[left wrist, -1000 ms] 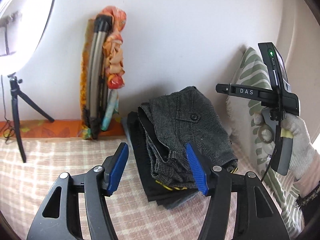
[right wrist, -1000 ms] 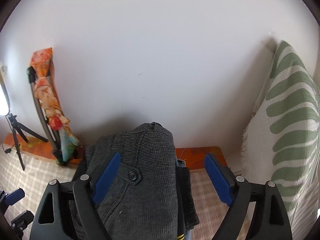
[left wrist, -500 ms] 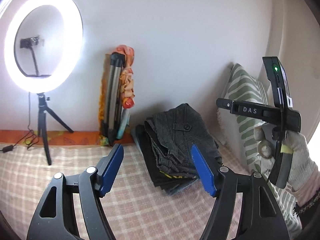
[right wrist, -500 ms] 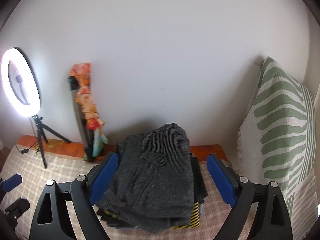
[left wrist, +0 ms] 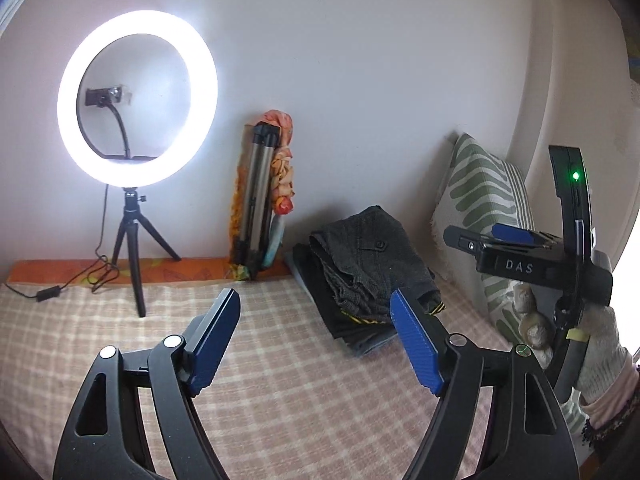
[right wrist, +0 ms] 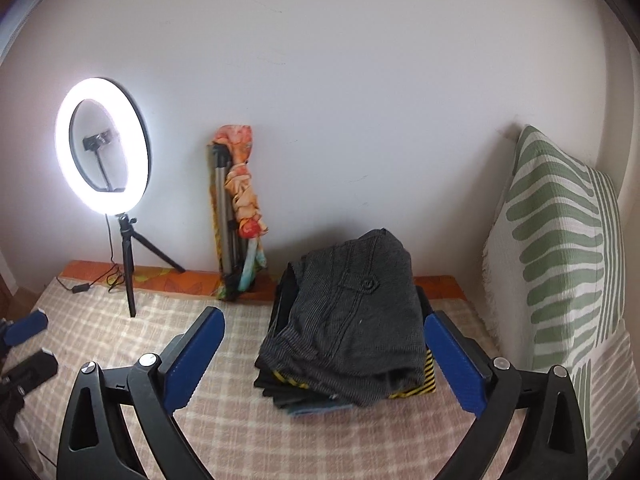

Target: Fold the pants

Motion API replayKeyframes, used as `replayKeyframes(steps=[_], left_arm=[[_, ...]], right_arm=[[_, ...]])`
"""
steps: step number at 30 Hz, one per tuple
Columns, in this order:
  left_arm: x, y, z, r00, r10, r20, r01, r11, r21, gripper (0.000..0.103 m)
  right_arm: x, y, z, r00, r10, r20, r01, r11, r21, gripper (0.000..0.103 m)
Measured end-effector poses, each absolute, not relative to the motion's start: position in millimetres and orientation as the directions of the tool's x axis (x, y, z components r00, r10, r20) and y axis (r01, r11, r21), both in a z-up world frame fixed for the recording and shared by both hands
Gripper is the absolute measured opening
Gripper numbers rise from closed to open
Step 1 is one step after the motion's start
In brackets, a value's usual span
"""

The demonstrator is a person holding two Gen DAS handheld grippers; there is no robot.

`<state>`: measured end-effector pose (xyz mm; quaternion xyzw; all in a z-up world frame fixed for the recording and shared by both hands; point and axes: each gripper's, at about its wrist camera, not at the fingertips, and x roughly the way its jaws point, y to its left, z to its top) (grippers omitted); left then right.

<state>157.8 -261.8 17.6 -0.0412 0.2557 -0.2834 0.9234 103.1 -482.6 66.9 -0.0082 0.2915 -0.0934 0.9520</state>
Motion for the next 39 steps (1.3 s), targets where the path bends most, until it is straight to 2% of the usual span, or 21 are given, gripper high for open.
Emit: replayKeyframes(steps=[17,33,35,39], left_arm=[[137.5,-216.0,-20.4,0.691,-0.534,-0.487,0.509,0.838,-0.196,0.081],[151.1,-210.8,-45.4,0.700,-0.495,-0.514,0.488,0.858,-0.161,0.081],[151.7,-212.7,-47.1,0.708,-0.483,-0.516,0.486,0.863,-0.140,0.085],[152.5,-217.3,-52.4,0.714,-0.459,-0.529,0.483,0.870,-0.103,0.086]], right_arm=[[49.3,-426.6,12.8,0.819,-0.185,-0.543,0.186,0.981,-0.054,0.103],[59.3,-415.9,-29.2,0.815,-0.154,-0.559,0.208,0.978,0.033,0.103],[60.3,-415.6,-32.4,0.816,-0.158,-0.556,0.214,0.976,0.036,0.103],[63.8,-415.9,-37.1,0.814,-0.163,-0.558,0.221,0.974,0.038,0.103]])
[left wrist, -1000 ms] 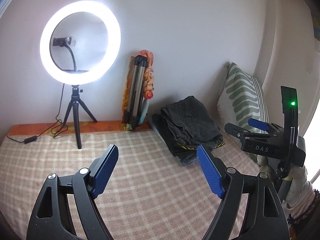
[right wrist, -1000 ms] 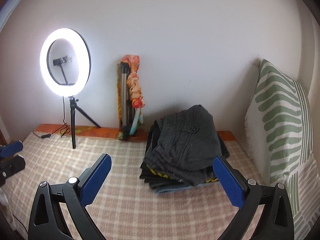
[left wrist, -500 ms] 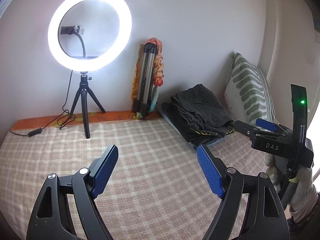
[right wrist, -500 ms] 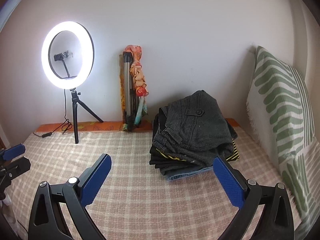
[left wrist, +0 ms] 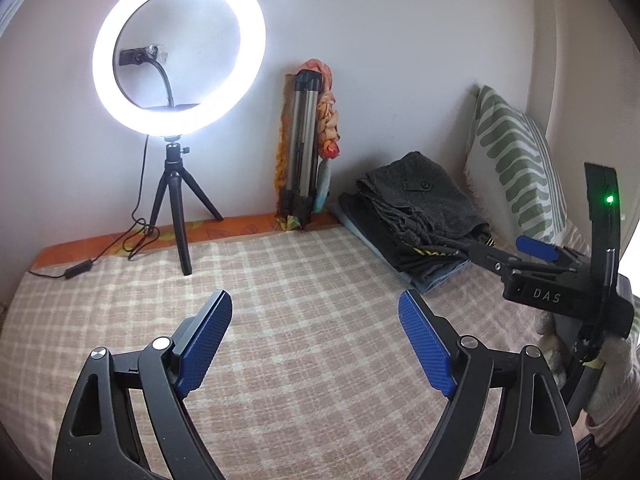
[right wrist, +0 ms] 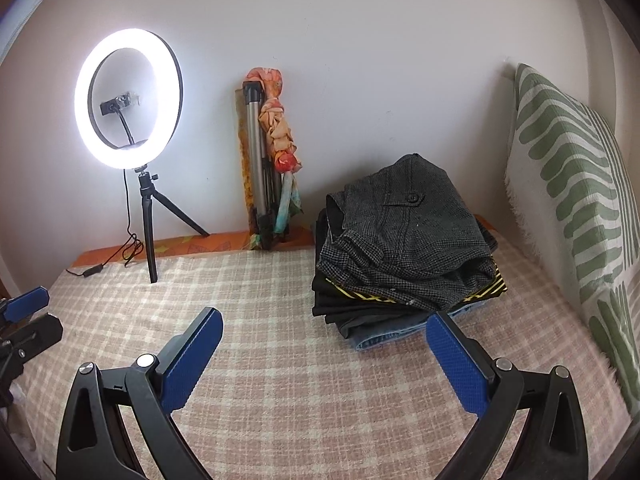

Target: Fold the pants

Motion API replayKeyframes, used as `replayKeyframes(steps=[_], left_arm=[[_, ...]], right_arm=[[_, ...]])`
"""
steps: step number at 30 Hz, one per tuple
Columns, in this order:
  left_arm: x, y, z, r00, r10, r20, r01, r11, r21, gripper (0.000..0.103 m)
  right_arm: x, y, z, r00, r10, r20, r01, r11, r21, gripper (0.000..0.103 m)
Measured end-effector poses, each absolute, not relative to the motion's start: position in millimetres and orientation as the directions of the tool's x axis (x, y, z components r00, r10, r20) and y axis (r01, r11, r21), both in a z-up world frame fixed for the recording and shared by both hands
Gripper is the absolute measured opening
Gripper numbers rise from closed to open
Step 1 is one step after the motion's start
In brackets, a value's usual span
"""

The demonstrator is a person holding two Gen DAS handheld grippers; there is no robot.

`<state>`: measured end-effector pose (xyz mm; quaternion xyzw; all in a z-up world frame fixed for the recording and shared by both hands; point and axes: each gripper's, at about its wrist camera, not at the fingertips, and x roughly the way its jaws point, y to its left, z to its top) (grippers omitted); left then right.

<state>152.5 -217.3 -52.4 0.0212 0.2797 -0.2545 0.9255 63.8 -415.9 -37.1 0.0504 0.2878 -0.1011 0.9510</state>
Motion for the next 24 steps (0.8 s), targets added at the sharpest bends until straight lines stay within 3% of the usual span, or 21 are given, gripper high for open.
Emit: replayKeyframes(steps=[7,24], left_arm=[[155.9,-220.3,-55.7,0.719,-0.438,-0.540,0.472,0.878,-0.084,0.086],[149.5,-216.9,-42.6,0.742,-0.436,-0.510,0.472,0.879,-0.065,0.090]], right_arm=[[62.1,-413.9,-33.2,0.829,-0.190,-0.526,0.232,0.973,0.014,0.103],[66.8,-411.2,-40.5,0.812,-0.204,-0.547,0.235,0.972,-0.013,0.103]])
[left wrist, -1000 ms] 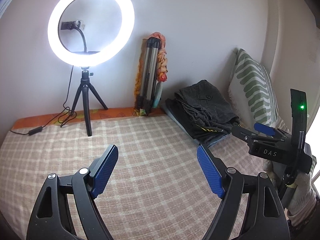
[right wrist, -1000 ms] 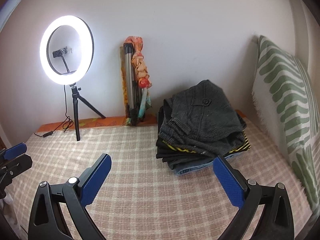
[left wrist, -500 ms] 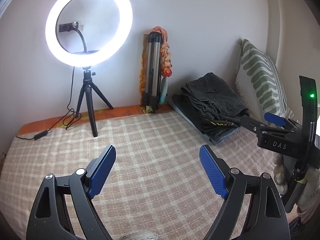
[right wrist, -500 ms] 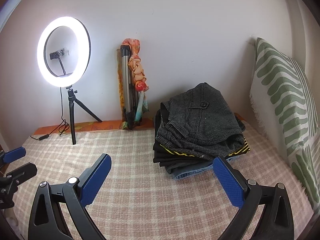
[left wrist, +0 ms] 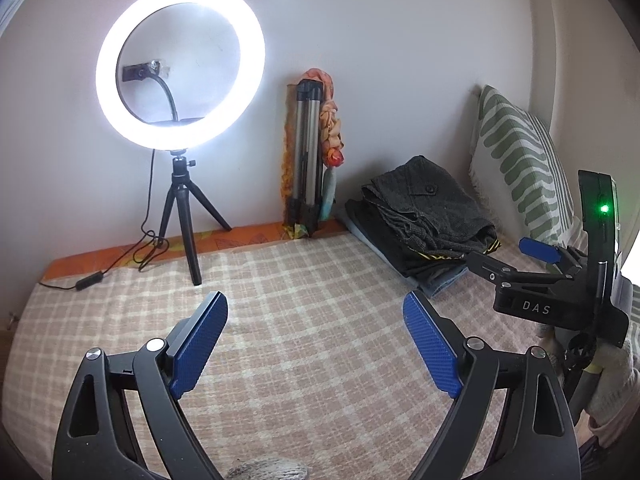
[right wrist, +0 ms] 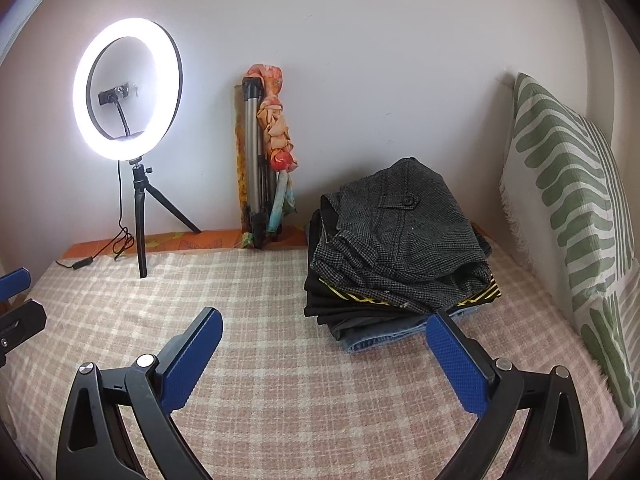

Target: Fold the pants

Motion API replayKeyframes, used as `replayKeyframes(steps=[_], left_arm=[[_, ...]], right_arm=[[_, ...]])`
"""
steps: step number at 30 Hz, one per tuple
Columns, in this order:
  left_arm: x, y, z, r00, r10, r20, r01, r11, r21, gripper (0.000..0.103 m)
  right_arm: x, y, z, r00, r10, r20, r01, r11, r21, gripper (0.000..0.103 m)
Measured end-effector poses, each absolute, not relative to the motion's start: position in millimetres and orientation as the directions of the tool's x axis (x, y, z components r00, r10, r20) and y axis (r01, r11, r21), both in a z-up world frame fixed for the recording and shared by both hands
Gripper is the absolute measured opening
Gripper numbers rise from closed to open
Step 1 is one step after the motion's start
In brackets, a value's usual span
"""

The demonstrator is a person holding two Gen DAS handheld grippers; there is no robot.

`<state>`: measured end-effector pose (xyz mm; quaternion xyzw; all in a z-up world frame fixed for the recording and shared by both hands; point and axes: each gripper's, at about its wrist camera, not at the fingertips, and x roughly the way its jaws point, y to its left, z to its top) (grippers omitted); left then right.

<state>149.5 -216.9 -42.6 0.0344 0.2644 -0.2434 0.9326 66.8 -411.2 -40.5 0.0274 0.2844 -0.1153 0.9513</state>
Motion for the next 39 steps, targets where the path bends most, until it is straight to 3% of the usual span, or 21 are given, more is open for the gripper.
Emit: replayKeyframes(steps=[39], left_arm=[[143.1,-212.7,-33.8,0.755,-0.430,-0.495,0.461,0.885,-0.064,0.090]], right_arm=[[70.2,-401.1,-39.7,0.813,-0.192,-0.550,0.215,0.976,-0.023,0.103]])
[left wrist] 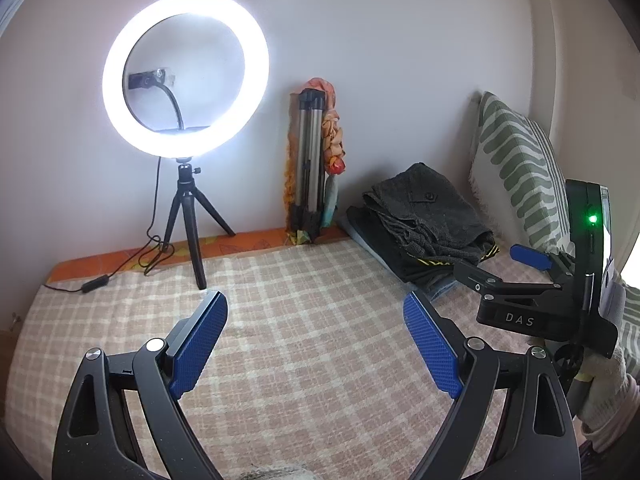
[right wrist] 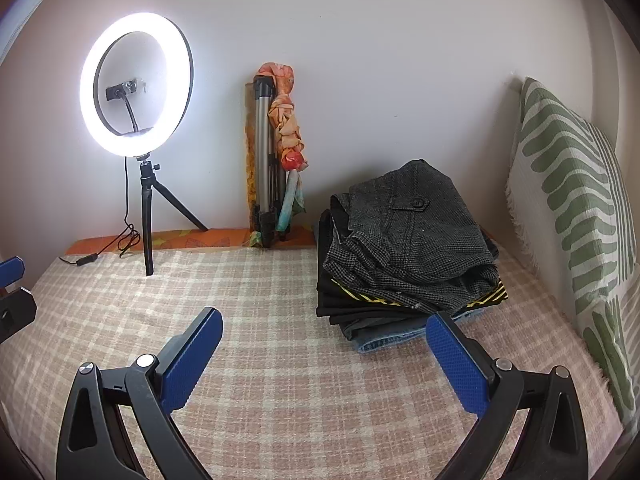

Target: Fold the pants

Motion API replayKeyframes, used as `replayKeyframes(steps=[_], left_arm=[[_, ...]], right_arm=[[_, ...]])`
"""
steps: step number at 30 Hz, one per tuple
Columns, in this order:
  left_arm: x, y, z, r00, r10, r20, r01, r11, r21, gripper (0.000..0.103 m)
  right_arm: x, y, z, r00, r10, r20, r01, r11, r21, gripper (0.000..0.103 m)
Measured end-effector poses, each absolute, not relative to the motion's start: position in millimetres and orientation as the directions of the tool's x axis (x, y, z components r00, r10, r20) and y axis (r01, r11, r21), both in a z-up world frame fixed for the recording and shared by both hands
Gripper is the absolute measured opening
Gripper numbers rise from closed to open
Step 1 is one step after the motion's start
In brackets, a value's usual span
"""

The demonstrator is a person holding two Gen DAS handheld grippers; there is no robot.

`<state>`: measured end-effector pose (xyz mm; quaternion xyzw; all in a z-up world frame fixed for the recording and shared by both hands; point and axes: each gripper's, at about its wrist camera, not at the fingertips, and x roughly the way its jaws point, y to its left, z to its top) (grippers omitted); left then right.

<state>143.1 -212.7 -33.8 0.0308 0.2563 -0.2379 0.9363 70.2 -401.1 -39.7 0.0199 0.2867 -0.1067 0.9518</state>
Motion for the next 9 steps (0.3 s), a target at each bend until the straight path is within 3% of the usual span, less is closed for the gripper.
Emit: replayKeyframes(steps=[9], left_arm=[[135.1,-208.9,-31.8,0.775,-0.425,-0.468,0.463,0.886,-0.039,0.090]], right_arm=[[69.3,-385.6,-37.9,0.821,-0.201,-0.535,0.192,0.979,-0.073,0.103]])
